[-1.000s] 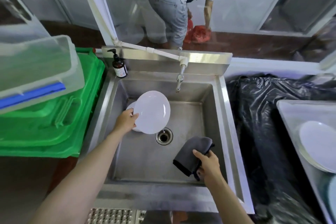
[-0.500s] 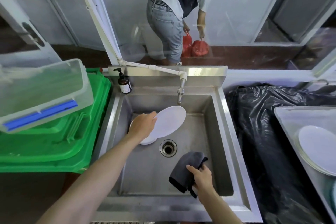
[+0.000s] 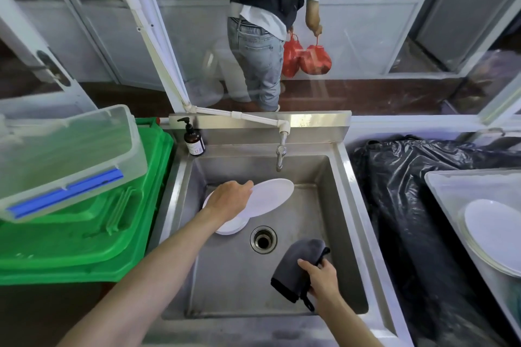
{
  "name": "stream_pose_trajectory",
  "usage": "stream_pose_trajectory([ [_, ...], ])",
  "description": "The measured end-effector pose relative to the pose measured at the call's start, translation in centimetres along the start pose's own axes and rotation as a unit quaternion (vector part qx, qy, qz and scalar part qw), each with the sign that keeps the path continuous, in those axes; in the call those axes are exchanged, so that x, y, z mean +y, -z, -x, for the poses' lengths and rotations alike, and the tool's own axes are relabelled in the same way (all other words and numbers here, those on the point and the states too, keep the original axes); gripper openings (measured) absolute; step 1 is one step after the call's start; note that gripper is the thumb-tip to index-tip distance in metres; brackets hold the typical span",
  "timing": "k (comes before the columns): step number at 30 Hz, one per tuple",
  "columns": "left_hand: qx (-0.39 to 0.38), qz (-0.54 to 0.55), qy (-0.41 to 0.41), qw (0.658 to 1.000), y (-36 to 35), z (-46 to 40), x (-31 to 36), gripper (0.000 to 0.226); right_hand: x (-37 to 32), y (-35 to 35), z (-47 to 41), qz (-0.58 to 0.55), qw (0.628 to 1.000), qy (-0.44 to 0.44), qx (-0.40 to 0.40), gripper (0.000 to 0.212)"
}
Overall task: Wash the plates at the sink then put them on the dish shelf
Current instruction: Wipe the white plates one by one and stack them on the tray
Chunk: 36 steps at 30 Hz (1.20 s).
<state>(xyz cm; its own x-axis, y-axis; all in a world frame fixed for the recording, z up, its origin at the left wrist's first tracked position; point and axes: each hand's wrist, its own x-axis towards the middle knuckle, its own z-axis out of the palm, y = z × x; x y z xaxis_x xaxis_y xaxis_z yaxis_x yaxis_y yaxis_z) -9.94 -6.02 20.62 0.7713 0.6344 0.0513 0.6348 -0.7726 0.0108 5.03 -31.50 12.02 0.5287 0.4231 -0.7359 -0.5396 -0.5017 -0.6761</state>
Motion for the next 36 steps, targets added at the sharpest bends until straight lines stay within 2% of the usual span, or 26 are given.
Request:
stream_pose_trajectory([
  [5,-0.006,-0.007,-0.005,1.000,0.1,-0.1,-0.1,0.019,0.3,0.1,-0.4,0.002,1.000,-0.002,0.005,0.040],
  [8,-0.017,-0.032,-0.011,0.999,0.6,0.3,0.1,0.010,0.3,0.1,-0.4,0.011,1.000,-0.001,0.003,0.039],
  [11,-0.021,-0.078,-0.009,0.997,1.0,0.8,0.4,0.021,0.3,0.1,-0.1,0.021,1.000,0.002,0.004,0.037],
  [12,-0.032,-0.082,-0.013,0.996,1.1,0.8,0.6,0.018,0.3,0.1,0.0,0.025,1.000,0.002,0.004,0.038],
  [13,-0.045,-0.070,-0.015,0.996,1.2,1.0,0.9,0.013,0.2,0.0,0.2,0.026,1.000,0.003,0.003,0.039],
  [15,-0.051,-0.020,-0.001,0.999,0.6,1.3,1.1,0.018,0.0,0.0,0.6,0.028,1.000,0.012,0.001,0.038],
  [17,-0.068,0.031,0.039,0.996,0.3,2.0,1.2,0.015,-0.8,0.1,1.4,0.023,0.999,0.034,-0.003,0.036],
  [19,-0.039,0.135,0.112,0.984,0.1,3.1,1.5,0.007,-2.0,0.0,2.3,0.015,0.998,0.061,-0.014,0.036],
  [21,0.020,0.286,0.203,0.936,0.4,4.7,2.4,0.017,-3.7,-0.4,3.5,0.010,0.995,0.092,-0.023,0.039],
  [23,0.063,0.421,0.264,0.865,1.0,6.2,3.4,0.019,-5.5,-0.8,4.5,0.016,0.991,0.130,-0.026,0.037],
  [26,0.102,0.550,0.299,0.773,1.1,8.1,4.8,0.020,-8.7,-1.6,6.2,0.028,0.975,0.215,-0.041,0.025],
  [30,0.111,0.624,0.318,0.705,2.3,10.4,7.1,0.025,-12.4,-3.7,7.7,0.102,0.940,0.325,-0.034,0.015],
  [33,0.101,0.685,0.333,0.640,4.8,11.1,9.9,0.030,-12.9,-5.5,8.1,0.210,0.895,0.395,-0.007,0.012],
  [35,0.116,0.700,0.329,0.623,5.6,11.2,11.1,0.030,-12.4,-6.7,8.6,0.280,0.856,0.434,0.004,0.021],
  [36,0.126,0.696,0.331,0.624,5.8,11.1,11.6,0.030,-12.0,-7.4,8.9,0.282,0.854,0.437,0.008,0.025],
])
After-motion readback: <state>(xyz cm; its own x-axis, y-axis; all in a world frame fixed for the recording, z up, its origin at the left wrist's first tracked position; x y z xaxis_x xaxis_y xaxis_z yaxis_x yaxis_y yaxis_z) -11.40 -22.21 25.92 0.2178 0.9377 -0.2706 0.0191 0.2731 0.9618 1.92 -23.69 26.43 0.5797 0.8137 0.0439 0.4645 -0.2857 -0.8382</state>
